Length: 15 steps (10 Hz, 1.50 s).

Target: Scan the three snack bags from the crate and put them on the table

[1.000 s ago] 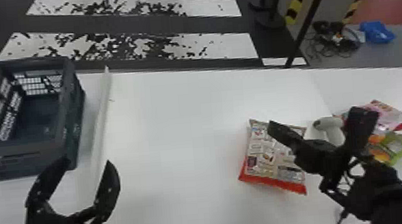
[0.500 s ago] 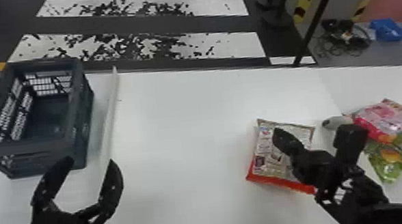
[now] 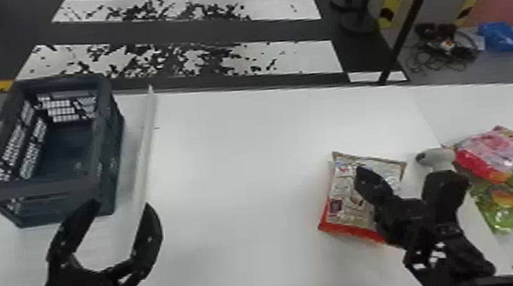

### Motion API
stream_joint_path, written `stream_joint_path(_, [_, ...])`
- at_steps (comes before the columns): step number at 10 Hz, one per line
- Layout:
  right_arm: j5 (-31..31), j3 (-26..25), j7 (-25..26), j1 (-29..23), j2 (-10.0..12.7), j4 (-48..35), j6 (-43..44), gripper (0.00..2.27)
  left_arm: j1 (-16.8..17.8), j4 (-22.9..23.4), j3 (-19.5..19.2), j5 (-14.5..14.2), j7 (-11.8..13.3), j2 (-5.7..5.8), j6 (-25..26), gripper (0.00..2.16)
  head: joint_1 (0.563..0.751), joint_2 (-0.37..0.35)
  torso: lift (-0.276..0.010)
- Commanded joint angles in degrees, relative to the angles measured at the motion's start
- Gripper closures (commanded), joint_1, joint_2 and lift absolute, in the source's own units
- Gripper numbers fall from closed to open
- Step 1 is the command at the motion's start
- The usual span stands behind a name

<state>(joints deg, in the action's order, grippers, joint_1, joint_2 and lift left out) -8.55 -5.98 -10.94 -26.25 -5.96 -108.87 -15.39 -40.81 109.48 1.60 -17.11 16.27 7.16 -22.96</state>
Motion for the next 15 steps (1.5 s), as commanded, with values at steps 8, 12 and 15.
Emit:
stream_joint_path(8, [3.81, 3.25, -3.56, 0.15, -3.53, 13.51, 13.85, 2.16, -0.23, -0.84, 0.42, 0.24, 0.34, -0.13, -1.86, 0.03, 0.695, -0.091, -0.094])
stream_joint_path(12, [3.28, -0.44, -15.25, -1.26, -5.90, 13.51, 13.85, 2.16, -0.23, -1.19, 0.42, 0.24, 0.43, -0.13, -2.57, 0.03, 0.695, -0.074, -0.094])
stream_joint_path(15, [-0.15, -2.99, -22.72, -1.00, -8.10, 12.90, 9.63, 2.16, -0.06, -1.19, 0.95, 0.41, 0.52, -0.21, -2.39, 0.03, 0.695, -0.110, -0.094])
